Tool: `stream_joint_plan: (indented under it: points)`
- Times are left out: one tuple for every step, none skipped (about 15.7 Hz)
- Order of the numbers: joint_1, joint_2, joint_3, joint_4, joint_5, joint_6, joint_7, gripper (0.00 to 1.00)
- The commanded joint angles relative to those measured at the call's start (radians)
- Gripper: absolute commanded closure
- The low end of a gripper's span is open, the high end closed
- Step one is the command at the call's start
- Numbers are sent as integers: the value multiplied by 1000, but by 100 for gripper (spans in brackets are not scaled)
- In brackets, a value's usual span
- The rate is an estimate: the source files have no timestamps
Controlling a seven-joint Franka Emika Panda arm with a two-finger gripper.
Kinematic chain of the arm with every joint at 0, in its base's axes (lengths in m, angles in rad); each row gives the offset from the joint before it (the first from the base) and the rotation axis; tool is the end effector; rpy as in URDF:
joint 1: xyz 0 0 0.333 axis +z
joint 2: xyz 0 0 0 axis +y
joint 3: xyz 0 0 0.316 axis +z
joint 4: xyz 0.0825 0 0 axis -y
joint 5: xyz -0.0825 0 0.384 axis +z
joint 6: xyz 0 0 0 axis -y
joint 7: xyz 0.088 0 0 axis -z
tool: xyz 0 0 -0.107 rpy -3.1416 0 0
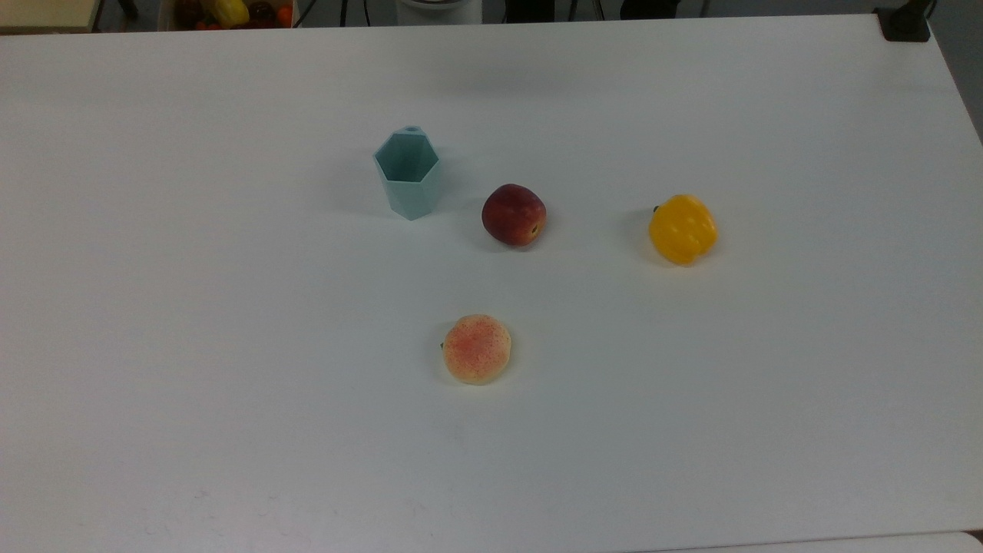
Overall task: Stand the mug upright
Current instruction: 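Open the gripper and raise it away from the mug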
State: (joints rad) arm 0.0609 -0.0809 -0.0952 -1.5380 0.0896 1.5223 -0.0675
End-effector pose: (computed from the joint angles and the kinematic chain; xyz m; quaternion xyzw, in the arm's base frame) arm 0.5237 -0.0105 0.6794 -0.9981 -0.0202 -0.0348 0.0468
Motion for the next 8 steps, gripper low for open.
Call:
stream_joint_plan:
  points:
    - [48, 26, -18, -48, -97, 137, 8, 0]
    - [51, 27, -18, -65, -109, 171, 6, 0]
    - [51, 29, -18, -70, -114, 191, -1, 0]
    - [50, 30, -17, -71, -114, 193, -14, 0]
    - [50, 29, -17, -71, -113, 187, -26, 0]
    - [50, 27, -17, -71, -113, 185, -34, 0]
    - [50, 29, -15, -71, -113, 182, -29, 0]
    - [50, 29, -12, -71, -111, 182, -23, 0]
